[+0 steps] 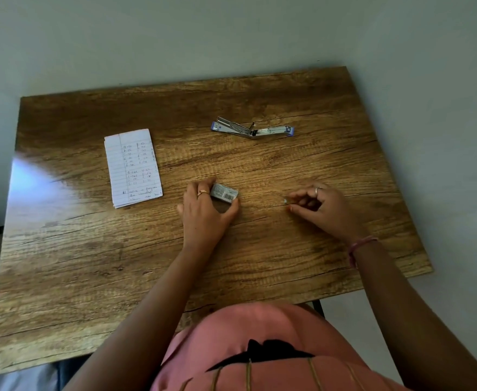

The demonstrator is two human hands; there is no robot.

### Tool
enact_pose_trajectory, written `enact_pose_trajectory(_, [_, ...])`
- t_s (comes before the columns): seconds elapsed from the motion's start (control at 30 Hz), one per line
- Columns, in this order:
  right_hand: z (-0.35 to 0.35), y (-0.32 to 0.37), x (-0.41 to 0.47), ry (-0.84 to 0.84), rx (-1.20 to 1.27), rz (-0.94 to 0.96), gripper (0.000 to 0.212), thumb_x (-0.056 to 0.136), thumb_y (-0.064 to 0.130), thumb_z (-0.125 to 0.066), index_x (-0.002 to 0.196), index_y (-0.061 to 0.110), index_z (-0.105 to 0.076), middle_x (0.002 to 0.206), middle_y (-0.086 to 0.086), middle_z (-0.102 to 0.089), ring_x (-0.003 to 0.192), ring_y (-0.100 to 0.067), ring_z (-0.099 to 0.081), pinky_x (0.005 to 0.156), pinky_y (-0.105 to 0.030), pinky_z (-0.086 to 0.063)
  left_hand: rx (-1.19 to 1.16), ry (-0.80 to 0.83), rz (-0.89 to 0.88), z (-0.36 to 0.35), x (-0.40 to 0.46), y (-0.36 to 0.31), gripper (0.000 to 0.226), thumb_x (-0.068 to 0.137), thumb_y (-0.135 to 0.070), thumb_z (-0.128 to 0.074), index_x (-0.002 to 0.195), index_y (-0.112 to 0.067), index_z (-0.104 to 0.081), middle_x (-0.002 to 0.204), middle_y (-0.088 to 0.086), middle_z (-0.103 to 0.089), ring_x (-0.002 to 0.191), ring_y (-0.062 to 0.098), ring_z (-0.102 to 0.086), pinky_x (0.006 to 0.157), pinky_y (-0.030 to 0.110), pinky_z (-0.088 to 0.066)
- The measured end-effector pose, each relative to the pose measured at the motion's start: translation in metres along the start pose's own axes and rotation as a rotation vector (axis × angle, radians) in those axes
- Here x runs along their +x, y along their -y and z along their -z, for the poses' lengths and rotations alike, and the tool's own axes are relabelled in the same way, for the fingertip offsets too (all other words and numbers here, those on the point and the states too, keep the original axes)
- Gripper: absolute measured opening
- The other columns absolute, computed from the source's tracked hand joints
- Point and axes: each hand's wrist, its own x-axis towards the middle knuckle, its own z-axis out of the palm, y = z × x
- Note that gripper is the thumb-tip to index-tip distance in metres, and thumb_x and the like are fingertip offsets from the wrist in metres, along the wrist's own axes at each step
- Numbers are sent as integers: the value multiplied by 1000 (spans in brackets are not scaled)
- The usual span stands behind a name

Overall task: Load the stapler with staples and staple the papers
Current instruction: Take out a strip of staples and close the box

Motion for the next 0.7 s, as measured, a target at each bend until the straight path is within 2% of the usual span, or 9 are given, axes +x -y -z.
enact_pose_trajectory(0.1, [-1,0,3,-12,-19,17,23,79,17,-75,101,21,-71,94,10,-62,79,-5,-57,68,-12,-48,-137,7,38,8,12,-3,63,82,-44,-66,133,-17,-42,129,3,-41,121,17,-39,103,35,-30])
enact_pose_trajectory(0.2, [-3,-1,6,-6,-28,30,21,79,20,-74,101,22,-72,90,17,-58,78,-4,-56,67,-12,-47,-203,-33,86,19,39,0,60,83,-36,-67,133,-14,-41,132,6,-42,125,20,-37,108,45,-35])
enact_pose_trajectory(0.4, [-9,-2,10,-53,-12,29,18,79,25,-74,96,19,-74,89,6,-63,76,-7,-56,65,-13,-47,-138,-73,111,34,97,5,60,86,-27,-64,138,-10,-39,134,13,-47,126,27,-36,106,46,-35])
enact_pose_trajectory(0.6, [-14,-5,13,-111,-23,32,19,77,34,-72,92,23,-73,87,9,-63,69,-10,-57,62,-26,-52,-141,-29,125,39,134,3,61,87,-23,-64,141,-15,-37,139,10,-45,128,27,-40,107,48,-36])
enact_pose_trajectory(0.7, [-15,-4,15,-114,-31,24,22,76,38,-69,93,25,-72,89,11,-63,69,-10,-57,62,-28,-53,-88,7,105,39,142,2,61,88,-24,-62,142,-17,-35,142,8,-44,133,27,-34,110,49,-30])
